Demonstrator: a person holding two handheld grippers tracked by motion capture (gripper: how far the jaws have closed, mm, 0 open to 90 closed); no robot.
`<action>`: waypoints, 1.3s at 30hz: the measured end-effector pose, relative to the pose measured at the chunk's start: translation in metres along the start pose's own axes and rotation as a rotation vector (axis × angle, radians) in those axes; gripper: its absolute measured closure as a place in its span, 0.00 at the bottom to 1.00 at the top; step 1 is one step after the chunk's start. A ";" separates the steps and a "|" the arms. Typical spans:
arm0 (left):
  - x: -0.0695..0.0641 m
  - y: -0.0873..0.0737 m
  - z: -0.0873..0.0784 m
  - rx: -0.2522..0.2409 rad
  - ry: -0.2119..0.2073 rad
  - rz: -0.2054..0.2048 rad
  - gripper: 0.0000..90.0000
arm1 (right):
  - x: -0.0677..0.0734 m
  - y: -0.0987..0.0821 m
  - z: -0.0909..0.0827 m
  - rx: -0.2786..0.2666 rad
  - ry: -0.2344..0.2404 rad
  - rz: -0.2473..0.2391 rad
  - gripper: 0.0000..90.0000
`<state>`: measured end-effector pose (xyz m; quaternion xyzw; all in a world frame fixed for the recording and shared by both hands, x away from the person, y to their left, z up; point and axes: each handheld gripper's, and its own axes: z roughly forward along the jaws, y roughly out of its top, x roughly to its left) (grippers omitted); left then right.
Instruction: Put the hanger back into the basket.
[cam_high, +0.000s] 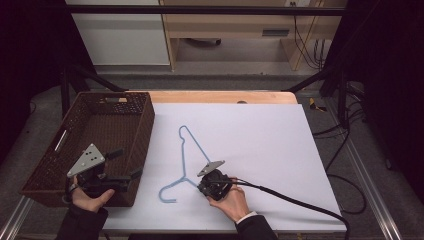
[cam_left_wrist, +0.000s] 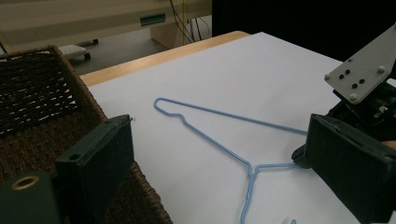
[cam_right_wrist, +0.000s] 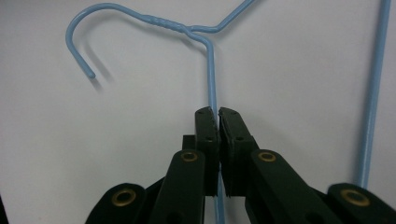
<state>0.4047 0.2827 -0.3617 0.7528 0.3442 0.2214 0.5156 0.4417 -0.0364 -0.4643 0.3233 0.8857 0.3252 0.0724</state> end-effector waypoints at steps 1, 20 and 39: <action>0.000 0.000 0.000 0.000 0.000 0.000 0.09 | 0.000 0.000 0.000 0.000 0.000 0.000 0.97; -0.016 -0.003 0.014 0.040 -0.061 0.031 0.08 | -0.010 0.007 -0.032 -0.122 0.051 0.026 0.97; -0.039 -0.013 0.023 0.099 -0.135 0.056 0.05 | -0.019 0.008 -0.057 -0.214 0.064 0.057 0.97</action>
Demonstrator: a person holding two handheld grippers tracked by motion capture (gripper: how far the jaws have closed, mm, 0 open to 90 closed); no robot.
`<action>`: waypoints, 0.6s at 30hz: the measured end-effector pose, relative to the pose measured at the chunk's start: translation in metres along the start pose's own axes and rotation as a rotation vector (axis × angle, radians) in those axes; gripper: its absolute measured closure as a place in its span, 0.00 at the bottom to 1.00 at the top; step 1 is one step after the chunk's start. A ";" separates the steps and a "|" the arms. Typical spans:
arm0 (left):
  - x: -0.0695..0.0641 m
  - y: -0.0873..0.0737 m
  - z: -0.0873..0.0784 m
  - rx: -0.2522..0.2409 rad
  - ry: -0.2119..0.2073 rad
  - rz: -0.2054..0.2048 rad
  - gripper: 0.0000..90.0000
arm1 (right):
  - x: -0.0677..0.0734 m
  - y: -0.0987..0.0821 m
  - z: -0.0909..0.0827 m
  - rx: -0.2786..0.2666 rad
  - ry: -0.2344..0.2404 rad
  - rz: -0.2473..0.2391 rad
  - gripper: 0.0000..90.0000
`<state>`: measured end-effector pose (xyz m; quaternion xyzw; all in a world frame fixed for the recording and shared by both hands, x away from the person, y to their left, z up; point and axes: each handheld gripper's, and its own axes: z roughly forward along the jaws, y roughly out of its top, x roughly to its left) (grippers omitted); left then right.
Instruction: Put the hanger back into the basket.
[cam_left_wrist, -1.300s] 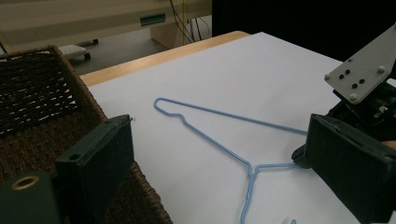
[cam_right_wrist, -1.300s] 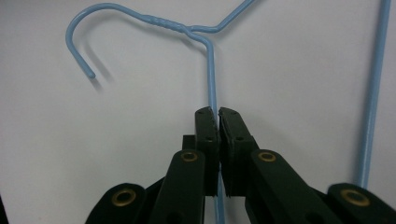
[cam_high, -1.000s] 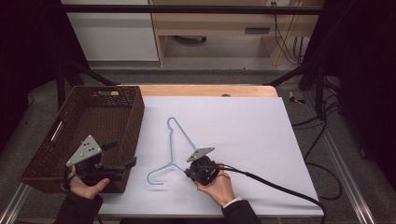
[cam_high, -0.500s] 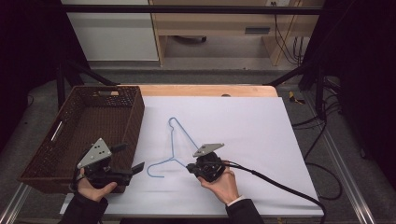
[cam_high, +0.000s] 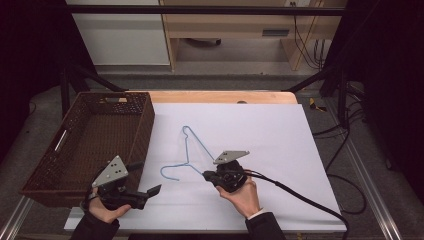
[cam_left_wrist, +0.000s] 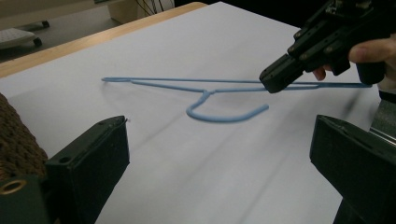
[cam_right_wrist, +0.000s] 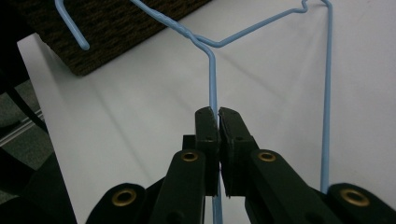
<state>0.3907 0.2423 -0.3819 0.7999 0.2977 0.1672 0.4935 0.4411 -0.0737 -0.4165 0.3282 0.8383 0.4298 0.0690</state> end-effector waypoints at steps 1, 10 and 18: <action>-0.001 -0.001 0.002 0.004 -0.002 0.001 0.05 | -0.001 0.000 -0.002 -0.007 0.001 0.007 0.97; -0.009 -0.005 0.030 0.042 -0.008 -0.002 0.10 | -0.003 0.001 -0.008 -0.021 0.004 0.017 0.97; -0.007 -0.005 0.055 0.074 -0.024 -0.031 0.19 | -0.003 0.000 -0.008 -0.025 0.007 0.014 0.97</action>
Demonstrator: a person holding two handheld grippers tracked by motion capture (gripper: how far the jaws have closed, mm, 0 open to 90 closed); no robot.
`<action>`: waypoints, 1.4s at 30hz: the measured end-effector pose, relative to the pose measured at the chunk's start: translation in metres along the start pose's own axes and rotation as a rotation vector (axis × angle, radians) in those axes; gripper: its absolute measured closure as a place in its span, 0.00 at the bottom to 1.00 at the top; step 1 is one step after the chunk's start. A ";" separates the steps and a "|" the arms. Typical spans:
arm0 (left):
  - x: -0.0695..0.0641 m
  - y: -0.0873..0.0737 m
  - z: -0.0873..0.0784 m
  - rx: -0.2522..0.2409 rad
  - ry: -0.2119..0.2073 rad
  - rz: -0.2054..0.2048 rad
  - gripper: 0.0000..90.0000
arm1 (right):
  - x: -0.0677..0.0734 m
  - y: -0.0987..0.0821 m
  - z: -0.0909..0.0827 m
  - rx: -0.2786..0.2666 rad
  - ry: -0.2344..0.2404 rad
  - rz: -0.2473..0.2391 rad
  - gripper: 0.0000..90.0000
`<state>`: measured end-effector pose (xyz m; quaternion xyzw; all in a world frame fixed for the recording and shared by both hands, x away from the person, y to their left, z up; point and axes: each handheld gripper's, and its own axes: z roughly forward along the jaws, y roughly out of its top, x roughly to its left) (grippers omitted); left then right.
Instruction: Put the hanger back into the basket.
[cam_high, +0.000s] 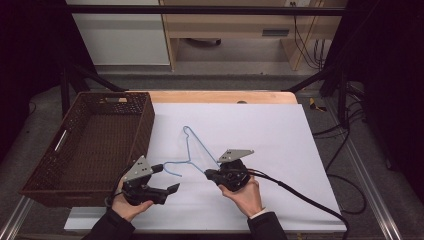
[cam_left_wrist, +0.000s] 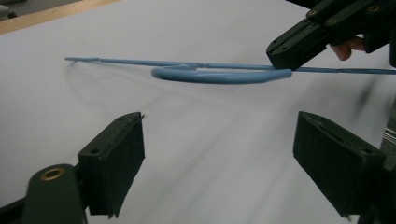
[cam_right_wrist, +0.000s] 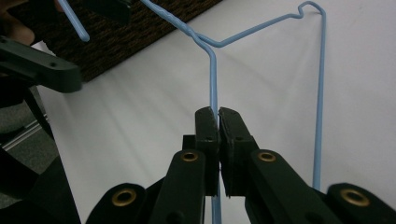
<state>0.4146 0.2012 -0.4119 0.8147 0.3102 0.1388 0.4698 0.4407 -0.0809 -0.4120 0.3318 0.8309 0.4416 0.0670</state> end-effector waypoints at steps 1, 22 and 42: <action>0.001 0.002 0.006 -0.004 -0.010 -0.014 0.21 | 0.000 0.000 0.000 -0.001 0.000 0.001 0.97; 0.009 0.010 0.033 -0.062 -0.018 -0.045 0.58 | -0.001 -0.002 -0.001 0.004 0.006 0.008 0.97; 0.009 0.011 0.034 -0.087 -0.003 -0.049 0.91 | 0.000 -0.008 0.007 0.038 0.013 0.011 0.97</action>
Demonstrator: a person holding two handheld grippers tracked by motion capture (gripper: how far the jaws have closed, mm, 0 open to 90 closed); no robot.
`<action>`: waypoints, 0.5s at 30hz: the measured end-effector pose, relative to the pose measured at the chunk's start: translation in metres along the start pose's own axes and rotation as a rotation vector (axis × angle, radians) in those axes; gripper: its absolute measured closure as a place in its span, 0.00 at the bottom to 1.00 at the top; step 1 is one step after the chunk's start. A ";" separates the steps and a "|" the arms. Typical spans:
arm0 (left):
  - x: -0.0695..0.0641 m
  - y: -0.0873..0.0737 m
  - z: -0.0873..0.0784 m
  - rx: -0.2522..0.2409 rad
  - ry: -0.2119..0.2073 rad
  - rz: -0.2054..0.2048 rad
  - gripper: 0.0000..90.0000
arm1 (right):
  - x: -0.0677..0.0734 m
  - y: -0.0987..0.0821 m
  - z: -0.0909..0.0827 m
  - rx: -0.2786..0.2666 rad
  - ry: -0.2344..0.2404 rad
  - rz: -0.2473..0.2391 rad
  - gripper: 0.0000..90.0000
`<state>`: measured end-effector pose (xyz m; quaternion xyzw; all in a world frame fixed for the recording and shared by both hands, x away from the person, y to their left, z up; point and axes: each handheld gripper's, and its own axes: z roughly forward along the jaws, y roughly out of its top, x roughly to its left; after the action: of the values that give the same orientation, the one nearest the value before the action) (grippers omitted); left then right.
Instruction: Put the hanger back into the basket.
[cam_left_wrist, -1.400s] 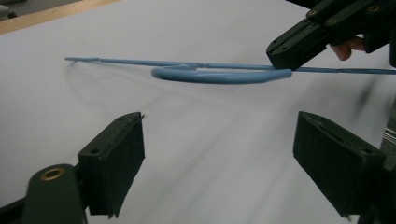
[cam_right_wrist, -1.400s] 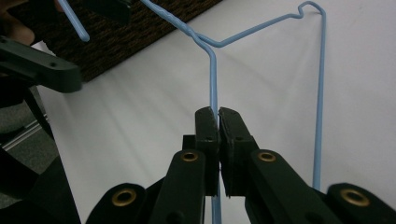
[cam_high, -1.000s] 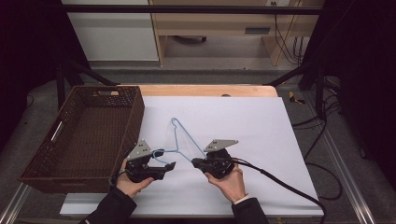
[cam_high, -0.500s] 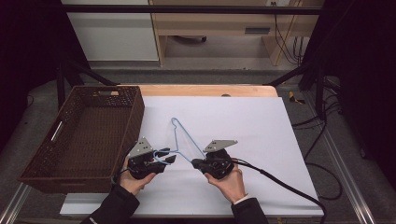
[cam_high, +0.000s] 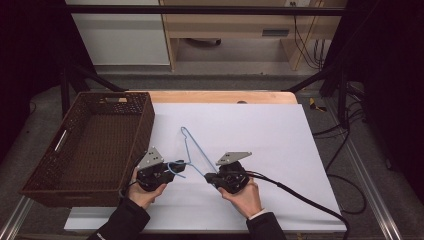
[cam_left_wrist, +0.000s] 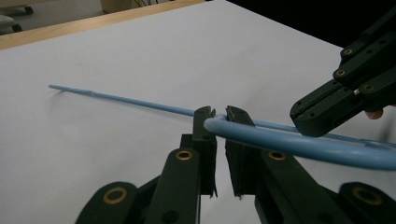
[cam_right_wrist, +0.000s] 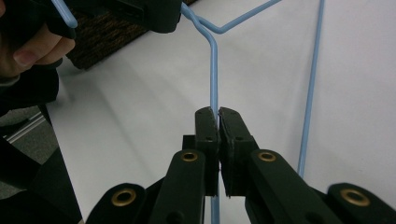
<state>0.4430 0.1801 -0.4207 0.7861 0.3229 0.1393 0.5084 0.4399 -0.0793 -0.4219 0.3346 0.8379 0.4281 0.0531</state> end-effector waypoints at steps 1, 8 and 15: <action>0.000 0.000 0.000 -0.002 -0.003 -0.001 0.92 | 0.000 0.000 0.000 0.002 0.001 0.001 0.97; -0.004 0.001 0.001 0.003 -0.001 0.003 0.94 | 0.001 -0.003 0.005 0.021 -0.008 -0.002 0.97; -0.008 0.002 0.001 0.011 0.017 0.004 0.94 | 0.002 -0.003 0.004 0.027 -0.026 -0.017 0.91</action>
<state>0.4382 0.1735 -0.4181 0.7884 0.3265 0.1452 0.5008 0.4383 -0.0768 -0.4264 0.3335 0.8456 0.4120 0.0631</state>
